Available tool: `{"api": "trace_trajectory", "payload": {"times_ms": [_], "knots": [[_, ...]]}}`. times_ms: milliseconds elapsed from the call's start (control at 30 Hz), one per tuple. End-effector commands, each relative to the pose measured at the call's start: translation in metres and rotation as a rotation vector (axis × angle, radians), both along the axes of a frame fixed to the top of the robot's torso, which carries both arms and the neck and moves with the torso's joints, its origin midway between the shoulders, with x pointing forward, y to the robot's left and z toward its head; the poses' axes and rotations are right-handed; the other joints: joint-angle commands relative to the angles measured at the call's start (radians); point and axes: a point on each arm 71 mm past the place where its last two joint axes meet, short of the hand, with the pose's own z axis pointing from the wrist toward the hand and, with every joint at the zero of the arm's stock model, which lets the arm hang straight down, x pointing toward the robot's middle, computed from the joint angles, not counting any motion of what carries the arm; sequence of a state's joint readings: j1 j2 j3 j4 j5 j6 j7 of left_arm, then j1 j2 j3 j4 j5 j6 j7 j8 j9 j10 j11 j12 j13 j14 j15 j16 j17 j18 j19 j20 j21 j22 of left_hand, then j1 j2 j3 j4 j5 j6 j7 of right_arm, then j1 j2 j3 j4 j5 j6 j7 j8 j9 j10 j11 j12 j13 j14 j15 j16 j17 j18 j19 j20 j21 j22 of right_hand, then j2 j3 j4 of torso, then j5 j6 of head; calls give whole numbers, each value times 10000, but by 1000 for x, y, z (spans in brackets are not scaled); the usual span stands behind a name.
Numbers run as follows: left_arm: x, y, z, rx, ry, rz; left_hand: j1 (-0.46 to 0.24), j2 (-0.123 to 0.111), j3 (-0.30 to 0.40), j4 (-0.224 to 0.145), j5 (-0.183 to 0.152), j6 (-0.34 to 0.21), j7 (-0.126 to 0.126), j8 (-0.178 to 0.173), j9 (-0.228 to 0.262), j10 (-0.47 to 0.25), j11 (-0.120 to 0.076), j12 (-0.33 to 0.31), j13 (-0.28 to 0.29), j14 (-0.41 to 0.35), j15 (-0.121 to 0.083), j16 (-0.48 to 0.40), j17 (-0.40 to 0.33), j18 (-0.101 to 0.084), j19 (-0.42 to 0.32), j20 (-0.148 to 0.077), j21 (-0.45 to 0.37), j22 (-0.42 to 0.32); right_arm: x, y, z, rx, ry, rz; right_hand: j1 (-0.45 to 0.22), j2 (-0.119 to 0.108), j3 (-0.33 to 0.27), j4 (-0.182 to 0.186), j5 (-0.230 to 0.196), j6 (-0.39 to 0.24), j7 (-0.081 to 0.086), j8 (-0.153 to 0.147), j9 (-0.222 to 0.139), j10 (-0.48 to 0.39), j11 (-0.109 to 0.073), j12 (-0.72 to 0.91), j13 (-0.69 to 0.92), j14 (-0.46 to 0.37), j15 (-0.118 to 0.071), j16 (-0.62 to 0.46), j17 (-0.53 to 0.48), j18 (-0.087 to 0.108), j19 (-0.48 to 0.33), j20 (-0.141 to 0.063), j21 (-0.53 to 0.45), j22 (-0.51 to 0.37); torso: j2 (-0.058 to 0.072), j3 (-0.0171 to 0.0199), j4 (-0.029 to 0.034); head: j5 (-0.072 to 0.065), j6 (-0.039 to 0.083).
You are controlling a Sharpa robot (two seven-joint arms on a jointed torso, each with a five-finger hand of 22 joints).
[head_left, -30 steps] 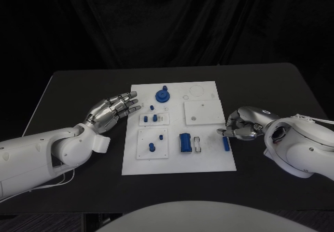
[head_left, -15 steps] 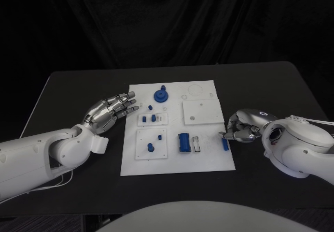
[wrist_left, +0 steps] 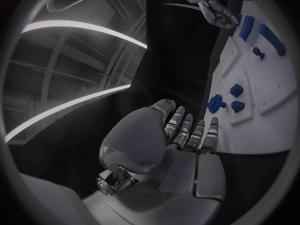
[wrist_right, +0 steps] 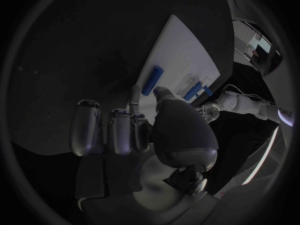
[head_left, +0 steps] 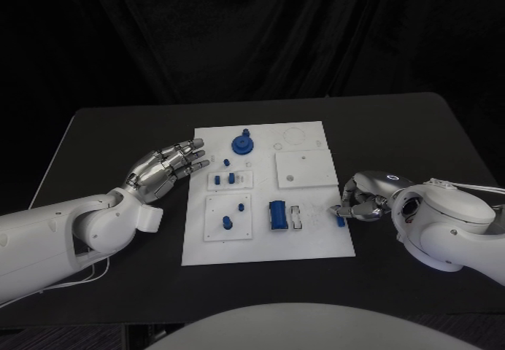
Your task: Assemble the parts on the task board
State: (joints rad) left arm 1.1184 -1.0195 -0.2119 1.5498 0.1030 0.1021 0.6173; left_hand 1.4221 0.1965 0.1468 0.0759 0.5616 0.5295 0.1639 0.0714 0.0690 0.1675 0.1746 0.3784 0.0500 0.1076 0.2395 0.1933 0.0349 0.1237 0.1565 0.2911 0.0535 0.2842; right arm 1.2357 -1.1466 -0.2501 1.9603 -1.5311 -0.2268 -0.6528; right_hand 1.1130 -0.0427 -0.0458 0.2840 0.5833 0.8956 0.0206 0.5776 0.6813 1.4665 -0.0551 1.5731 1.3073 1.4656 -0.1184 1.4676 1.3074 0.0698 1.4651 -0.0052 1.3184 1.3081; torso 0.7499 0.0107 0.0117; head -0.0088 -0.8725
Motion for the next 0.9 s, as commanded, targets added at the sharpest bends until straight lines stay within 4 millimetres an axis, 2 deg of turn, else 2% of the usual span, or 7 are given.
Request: {"api": "trace_trajectory", "payload": {"times_ms": [33,333,500,700,867,900], "knots": [[-1,-3,0,-147,-24,-101,-83,-39,68,-5,10,49,120,64,8,45,58,42,12,45,2,40,12,-81,45,17,65,-10,-2,1,-3,-114,224,-65,137,-2,82,-5,9,64,39,-137,-115,1043,86,-23,2635,622,105,-43,121,-104,292,62,-58,1834,-7,6,4,16,-2],[0,-2,-1,-91,45,-119,-95,-50,93,-4,7,47,128,65,7,64,81,64,14,40,-6,37,10,-79,48,17,66,-10,-3,9,-5,122,223,177,627,-18,304,-160,68,278,45,-493,-454,1043,97,-23,2635,620,120,-50,108,-102,290,85,-60,1835,-10,-1,-6,31,-2],[0,-3,-2,-79,106,-177,-108,-63,111,-1,1,29,139,61,4,67,97,62,13,31,-15,30,8,-77,42,16,62,-24,-3,12,-6,138,265,270,1106,-45,507,-411,107,381,20,-616,-579,1043,74,-23,2635,621,101,-49,112,-103,292,73,-53,1838,-13,-4,15,17,-2],[0,-4,-3,-86,163,-232,-111,-65,115,0,0,34,141,62,4,67,101,59,12,31,-16,31,8,-77,39,15,61,-30,-3,15,-9,48,393,326,1587,-21,770,-693,273,452,-6,-716,-676,1043,50,-23,2635,618,80,-55,99,-99,286,56,-69,1833,-15,4,-2,19,-2],[-1,-3,-4,-83,179,-217,-121,-67,131,4,-2,38,150,62,4,73,114,68,12,31,-21,38,9,-75,37,15,59,-34,-2,16,-11,6,466,404,2177,-56,1150,-1117,723,465,-27,-802,-747,1043,27,-23,2635,603,58,-90,32,-97,279,33,-79,1830,-15,-3,14,21,-2],[-1,-3,-4,-82,181,-213,-121,-67,131,4,-2,38,150,62,4,73,114,68,12,31,-21,38,9,-75,37,15,59,-34,-2,17,-11,31,450,421,2315,-68,1323,-1229,464,476,-26,-825,-768,1043,25,-23,2635,603,53,-90,34,-98,279,27,-75,1832,-15,-2,12,26,-2]]}}
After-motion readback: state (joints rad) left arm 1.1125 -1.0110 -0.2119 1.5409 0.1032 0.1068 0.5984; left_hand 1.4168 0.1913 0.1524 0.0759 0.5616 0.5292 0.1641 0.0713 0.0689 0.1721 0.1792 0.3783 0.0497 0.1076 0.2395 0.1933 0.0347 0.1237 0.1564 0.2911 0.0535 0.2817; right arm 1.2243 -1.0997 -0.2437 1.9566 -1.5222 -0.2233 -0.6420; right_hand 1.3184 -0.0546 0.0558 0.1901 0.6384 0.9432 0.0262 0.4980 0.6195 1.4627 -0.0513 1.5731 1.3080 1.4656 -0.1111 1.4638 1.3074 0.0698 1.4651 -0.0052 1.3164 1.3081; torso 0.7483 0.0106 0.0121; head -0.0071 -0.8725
